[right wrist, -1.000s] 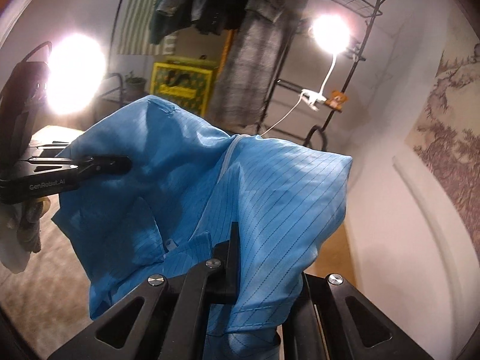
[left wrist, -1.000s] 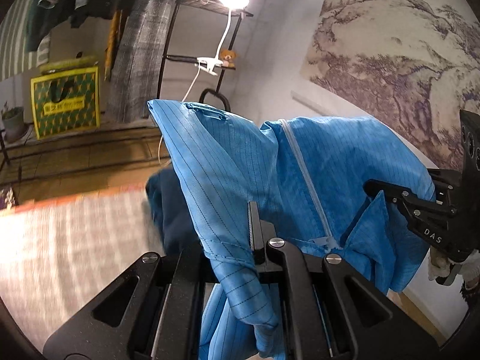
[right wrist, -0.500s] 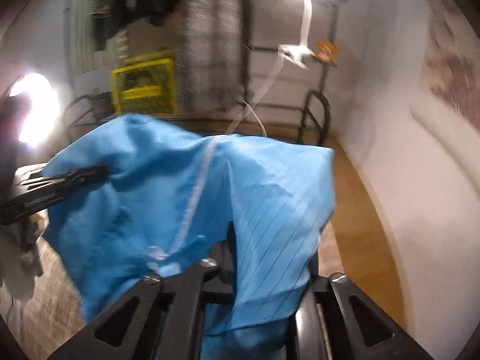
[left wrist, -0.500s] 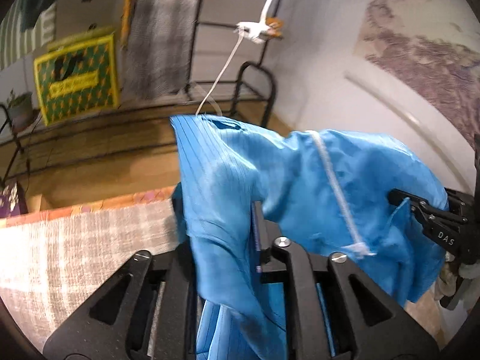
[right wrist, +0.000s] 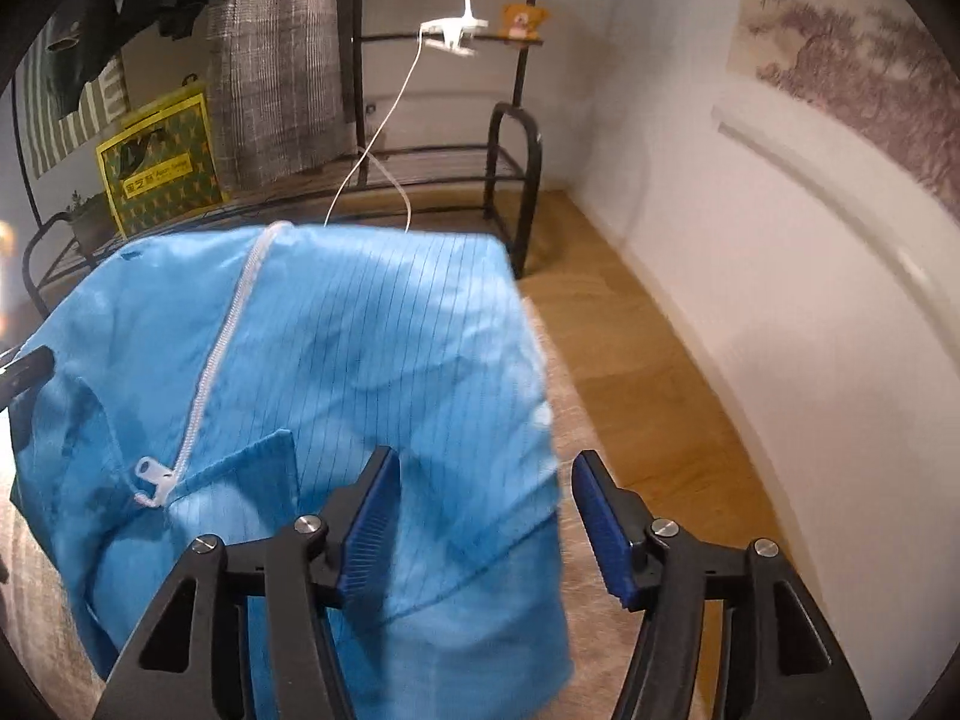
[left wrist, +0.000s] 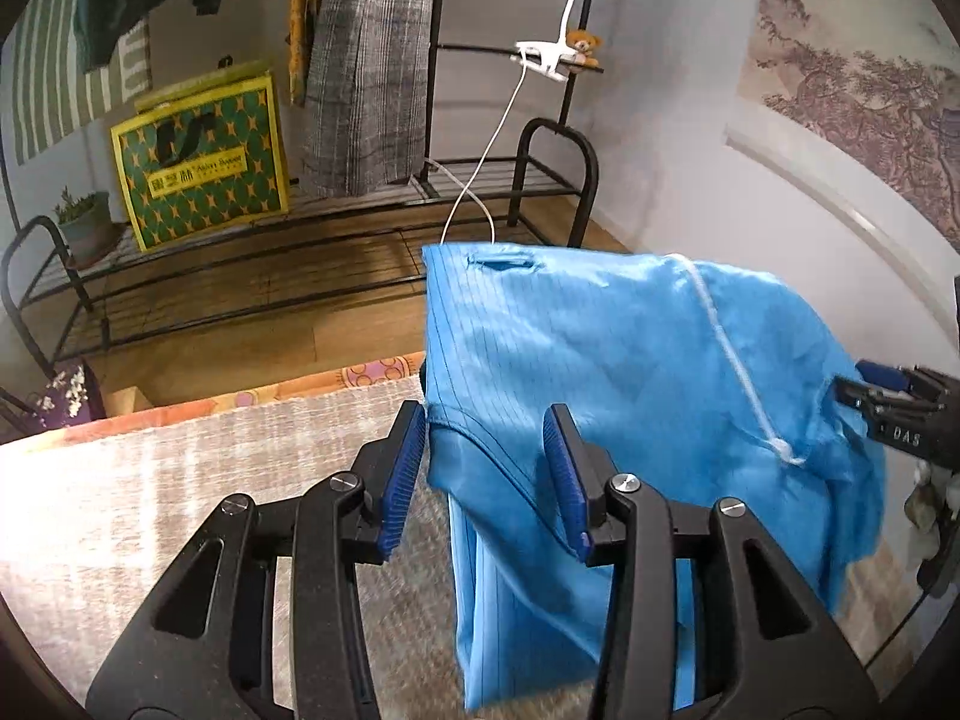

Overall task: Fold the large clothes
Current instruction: 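Lower the jacket bundle onto the bed and open both grippers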

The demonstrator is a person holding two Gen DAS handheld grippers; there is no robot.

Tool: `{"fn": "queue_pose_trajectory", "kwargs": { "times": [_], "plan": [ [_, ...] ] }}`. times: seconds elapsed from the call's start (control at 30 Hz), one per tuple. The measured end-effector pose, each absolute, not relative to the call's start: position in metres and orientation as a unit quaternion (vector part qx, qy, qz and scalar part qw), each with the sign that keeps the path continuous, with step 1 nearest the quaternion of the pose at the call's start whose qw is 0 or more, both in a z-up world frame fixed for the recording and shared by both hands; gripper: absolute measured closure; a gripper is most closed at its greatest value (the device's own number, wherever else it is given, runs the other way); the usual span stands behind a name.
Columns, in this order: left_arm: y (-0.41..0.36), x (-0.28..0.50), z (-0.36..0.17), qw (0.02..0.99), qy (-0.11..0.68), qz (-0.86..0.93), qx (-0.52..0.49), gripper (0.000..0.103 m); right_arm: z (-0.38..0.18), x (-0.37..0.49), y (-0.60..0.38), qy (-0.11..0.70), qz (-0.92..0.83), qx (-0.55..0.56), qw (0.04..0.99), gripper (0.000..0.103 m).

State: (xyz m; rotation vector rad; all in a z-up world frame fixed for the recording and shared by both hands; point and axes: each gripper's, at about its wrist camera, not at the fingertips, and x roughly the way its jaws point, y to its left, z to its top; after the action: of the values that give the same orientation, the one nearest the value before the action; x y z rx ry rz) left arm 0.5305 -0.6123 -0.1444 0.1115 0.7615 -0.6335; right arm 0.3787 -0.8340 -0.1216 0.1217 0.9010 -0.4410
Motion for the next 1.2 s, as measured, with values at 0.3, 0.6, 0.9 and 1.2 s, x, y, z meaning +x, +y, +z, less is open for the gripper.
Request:
{"fn": "queue_pose_trajectory", "kwargs": {
  "times": [0.3,0.6,0.9,1.2],
  "plan": [
    [-0.567,0.468,-0.070,0.892,0.319,-0.318,0.039,0.061,-0.040,0.337,-0.805,0.369,-0.206,0.065,0.904,0.042],
    [-0.507,0.375,0.019,0.904,0.261,-0.337,0.025,0.061,0.042,0.275,-0.743,0.323,-0.183,0.048,0.927,0.042],
    [-0.452,0.281,0.088,0.913,0.209,-0.349,0.031,0.061,0.117,0.192,-0.681,0.280,-0.165,0.027,0.945,0.042],
    [-0.403,0.198,0.132,0.916,0.178,-0.358,0.026,0.061,0.167,0.115,-0.634,0.249,-0.158,0.013,0.955,0.042]
  ]
}}
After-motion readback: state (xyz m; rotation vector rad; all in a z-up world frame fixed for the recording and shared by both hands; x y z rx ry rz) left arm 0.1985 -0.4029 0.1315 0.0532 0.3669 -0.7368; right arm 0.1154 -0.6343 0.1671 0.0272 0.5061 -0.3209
